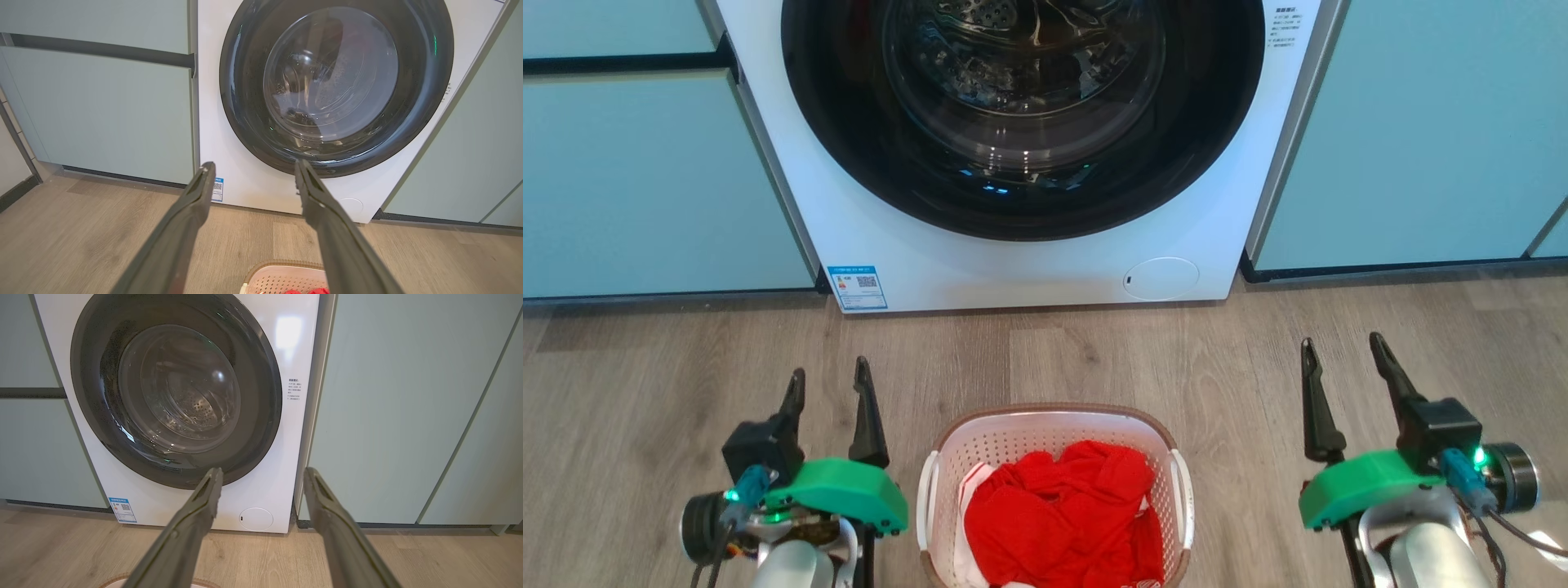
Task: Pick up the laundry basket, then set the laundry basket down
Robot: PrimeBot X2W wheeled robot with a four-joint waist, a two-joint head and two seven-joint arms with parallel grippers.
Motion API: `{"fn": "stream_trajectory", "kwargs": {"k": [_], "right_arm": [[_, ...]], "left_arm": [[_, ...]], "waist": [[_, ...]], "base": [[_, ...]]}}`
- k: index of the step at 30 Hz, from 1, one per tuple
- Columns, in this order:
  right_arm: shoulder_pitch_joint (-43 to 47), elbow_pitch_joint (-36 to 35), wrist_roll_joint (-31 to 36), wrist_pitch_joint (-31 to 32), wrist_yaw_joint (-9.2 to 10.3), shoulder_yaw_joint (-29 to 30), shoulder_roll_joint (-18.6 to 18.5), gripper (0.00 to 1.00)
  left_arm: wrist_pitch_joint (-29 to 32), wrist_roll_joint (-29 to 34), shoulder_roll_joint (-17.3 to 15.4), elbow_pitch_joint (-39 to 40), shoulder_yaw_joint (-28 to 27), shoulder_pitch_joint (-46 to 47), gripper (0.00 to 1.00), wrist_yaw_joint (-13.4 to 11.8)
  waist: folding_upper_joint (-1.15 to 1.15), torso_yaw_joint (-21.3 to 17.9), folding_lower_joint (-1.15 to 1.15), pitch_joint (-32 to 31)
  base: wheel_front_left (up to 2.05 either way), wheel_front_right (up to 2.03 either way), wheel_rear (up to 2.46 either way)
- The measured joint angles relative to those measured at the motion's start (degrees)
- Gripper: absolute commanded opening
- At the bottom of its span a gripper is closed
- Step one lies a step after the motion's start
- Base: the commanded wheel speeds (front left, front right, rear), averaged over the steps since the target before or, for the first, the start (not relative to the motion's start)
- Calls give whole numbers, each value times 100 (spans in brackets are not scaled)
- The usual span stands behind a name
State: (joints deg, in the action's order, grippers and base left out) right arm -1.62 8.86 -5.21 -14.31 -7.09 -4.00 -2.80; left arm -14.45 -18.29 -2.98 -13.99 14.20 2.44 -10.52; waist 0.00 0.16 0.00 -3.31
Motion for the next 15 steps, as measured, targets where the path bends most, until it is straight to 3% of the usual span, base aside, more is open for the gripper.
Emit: {"fn": "stream_trajectory", "kwargs": {"k": [9, 15], "right_arm": [[118, 57, 0, 0, 0, 4, 15, 100], [118, 57, -7, 0, 0, 22, 21, 100]], "left_arm": [[0, -140, 0, -353, -34, 2, 100, 301], [0, -135, 0, -365, -35, 4, 100, 346]], "waist": [[0, 14, 0, -9], [0, 9, 0, 16]], "base": [[0, 0, 0], [0, 0, 0]]}}
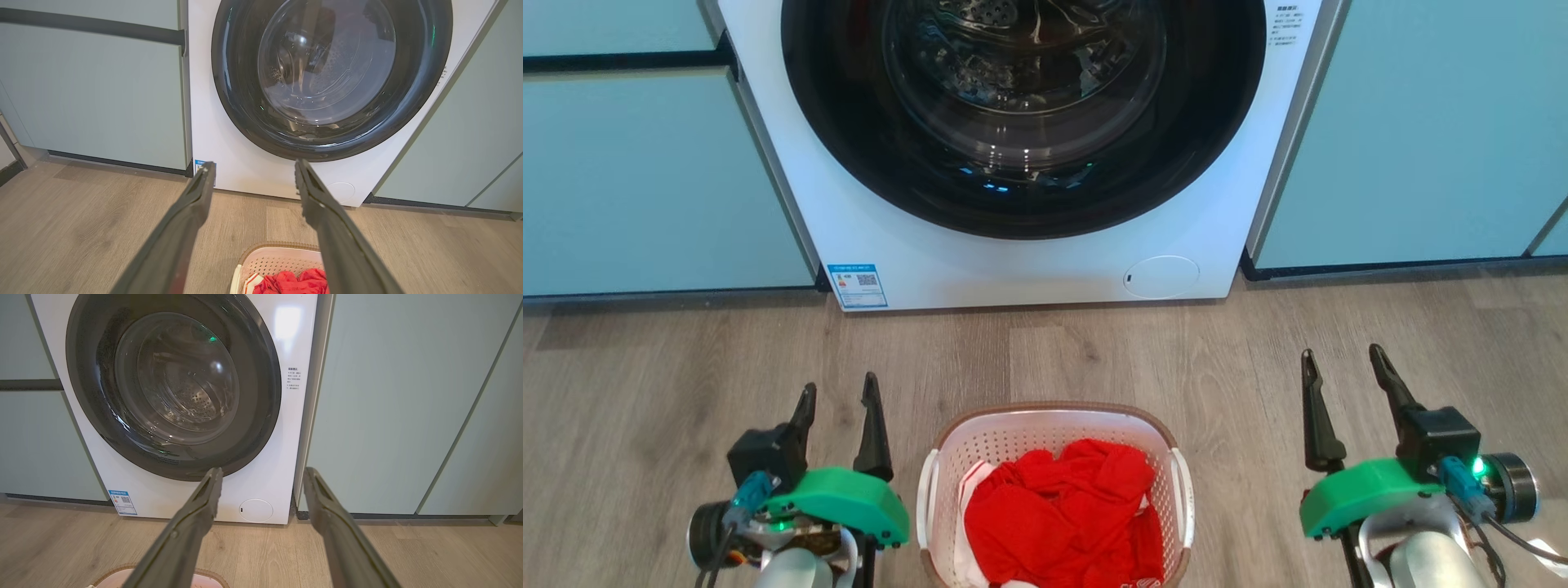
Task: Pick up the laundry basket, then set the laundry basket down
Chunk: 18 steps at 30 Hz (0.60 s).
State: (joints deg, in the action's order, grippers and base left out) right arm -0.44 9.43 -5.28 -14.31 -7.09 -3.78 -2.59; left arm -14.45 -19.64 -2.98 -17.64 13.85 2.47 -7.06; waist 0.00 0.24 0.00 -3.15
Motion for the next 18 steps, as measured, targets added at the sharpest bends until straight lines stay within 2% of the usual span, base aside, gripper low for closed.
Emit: {"fn": "stream_trajectory", "kwargs": {"k": [18], "right_arm": [[-2, -2, -33, 0, 0, 3, 2, 100]], "left_arm": [[0, 149, 0, 2, -1, 32, 100, -11]], "waist": [[0, -26, 0, 96]], "base": [[0, 0, 0]]}}
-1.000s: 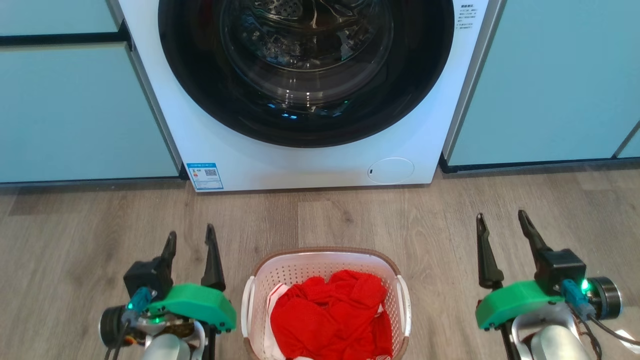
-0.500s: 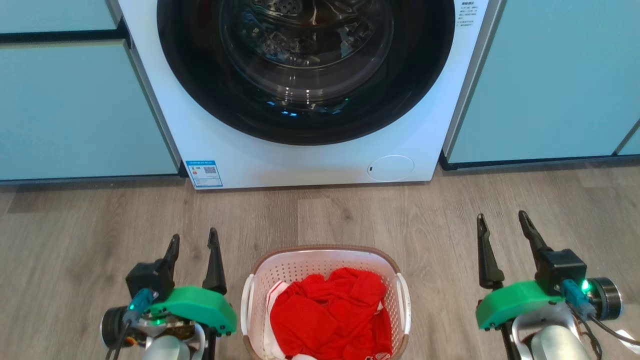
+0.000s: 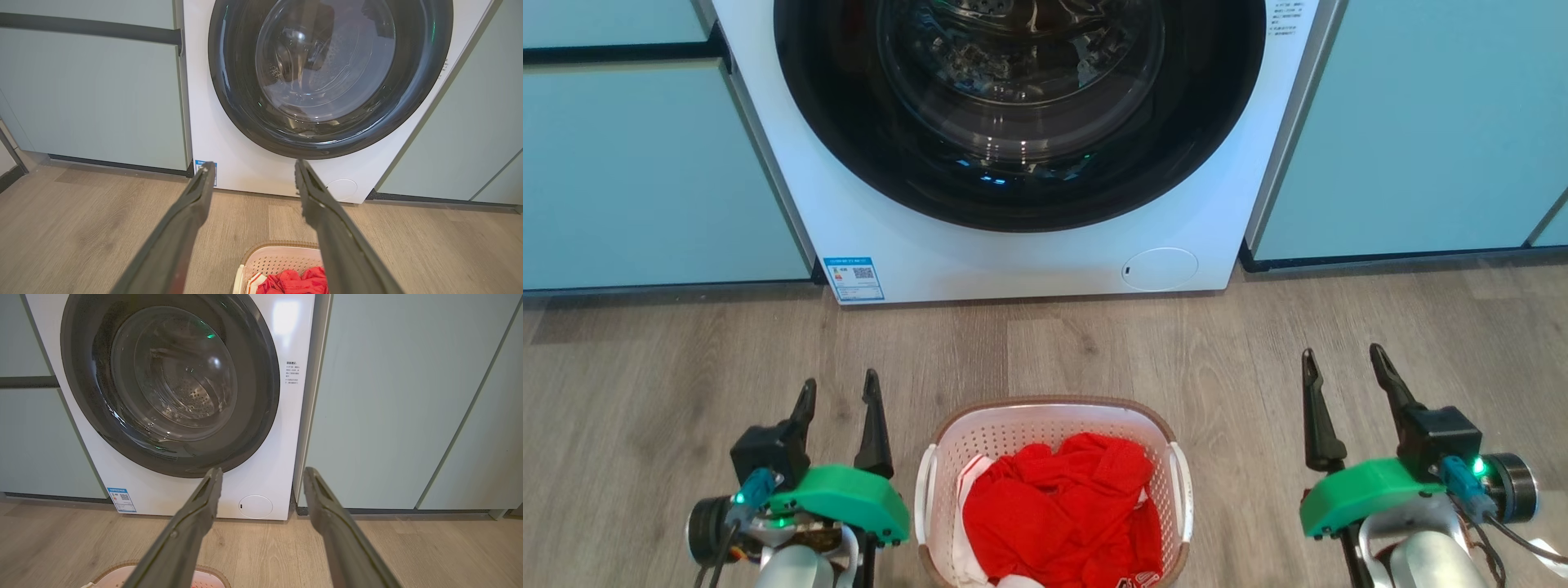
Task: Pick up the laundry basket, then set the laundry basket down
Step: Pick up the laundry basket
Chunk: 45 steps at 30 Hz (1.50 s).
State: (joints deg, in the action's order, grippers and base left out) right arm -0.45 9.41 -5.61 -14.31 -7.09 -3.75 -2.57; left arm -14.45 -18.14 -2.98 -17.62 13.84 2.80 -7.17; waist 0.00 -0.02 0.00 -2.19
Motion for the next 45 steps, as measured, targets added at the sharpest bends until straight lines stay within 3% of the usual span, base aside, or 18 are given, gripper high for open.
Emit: {"fn": "stream_trajectory", "kwargs": {"k": [17, 24, 30, 32, 38, 45], "right_arm": [[-24, 90, 4, 0, 0, -3, 0, 100], [-104, 759, 152, 0, 0, 1, 2, 100], [-953, 1360, 275, 0, 0, -108, 1, 100], [-1198, 1601, 535, 0, 0, -209, 2, 100], [-1701, 2111, 231, 0, 0, -426, -7, 100], [-2573, 3101, -218, 0, 0, -1011, -25, 100]], "left_arm": [[0, -94, 1, -71, -22, 75, 100, -49], [0, -402, 11, -604, 57, 143, 100, -144], [0, -197, 22, -1021, 27, 814, 100, -127], [0, -143, 27, -1149, 10, 953, 100, -88], [0, 64, 41, -1645, -60, 1393, 100, 82], [0, 59, 84, -3023, -180, 2264, 100, 449]], "waist": [[0, -31, 0, 138], [0, -42, 0, 446], [0, -57, -1, 1080], [0, -78, -1, 1306], [0, -144, -2, 1905], [0, -288, -2, 2716]], "base": [[0, 0, 0], [0, 0, 0], [0, 0, 0], [0, 0, 0], [0, 0, 0], [0, 0, 0]]}}
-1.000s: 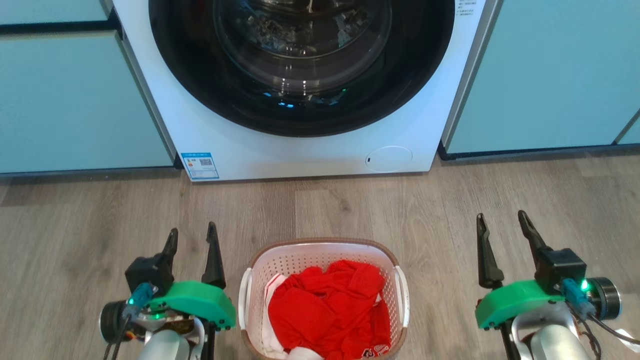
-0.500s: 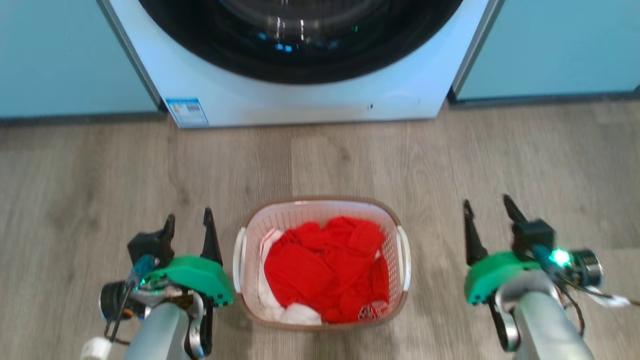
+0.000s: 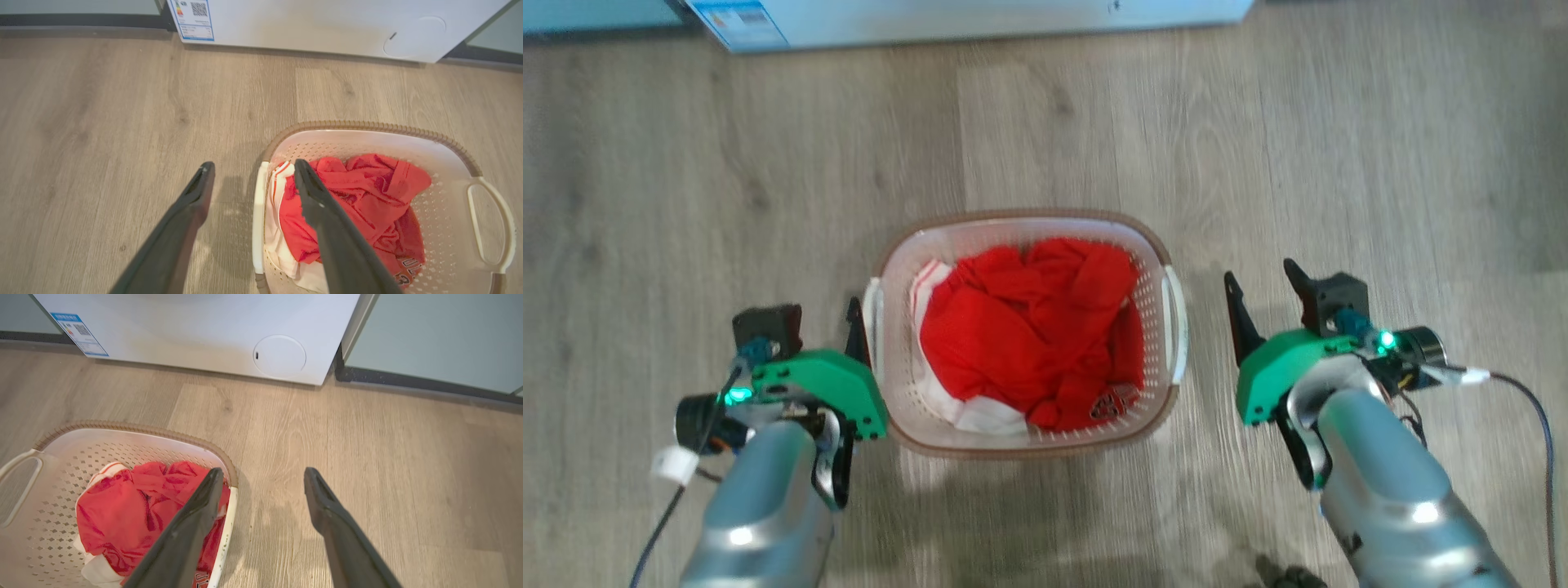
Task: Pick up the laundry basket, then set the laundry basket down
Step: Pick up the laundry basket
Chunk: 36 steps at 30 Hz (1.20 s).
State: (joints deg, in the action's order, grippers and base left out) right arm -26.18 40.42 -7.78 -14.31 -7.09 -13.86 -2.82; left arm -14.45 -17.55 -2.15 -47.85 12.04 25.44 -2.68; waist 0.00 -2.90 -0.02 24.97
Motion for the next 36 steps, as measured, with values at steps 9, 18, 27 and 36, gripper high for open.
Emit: {"fn": "stream_trajectory", "kwargs": {"k": [9, 18, 27, 36], "right_arm": [[-1065, 1183, -1341, 45, 0, -1054, -35, 100], [-1785, 1786, -2304, 235, 0, -1790, -59, 100], [-2224, 1924, -3254, 570, 0, -2572, -63, 100], [-2491, 2022, -3991, 887, 0, -3062, -67, 100]], "left_arm": [[0, 253, -7, -1421, 41, 1152, 100, 274], [197, 444, -133, -2426, 282, 1954, 100, 533], [767, 502, -158, -2587, 490, 2296, 100, 568], [1094, 623, -168, -2625, 753, 2540, 100, 620]], "waist": [[0, -161, 1, 879], [0, -198, 1, 1590], [0, -114, 2, 2001], [0, -100, 2, 2263]], "base": [[0, 0, 0], [0, 0, 0], [0, 0, 0], [0, 0, 0]]}}
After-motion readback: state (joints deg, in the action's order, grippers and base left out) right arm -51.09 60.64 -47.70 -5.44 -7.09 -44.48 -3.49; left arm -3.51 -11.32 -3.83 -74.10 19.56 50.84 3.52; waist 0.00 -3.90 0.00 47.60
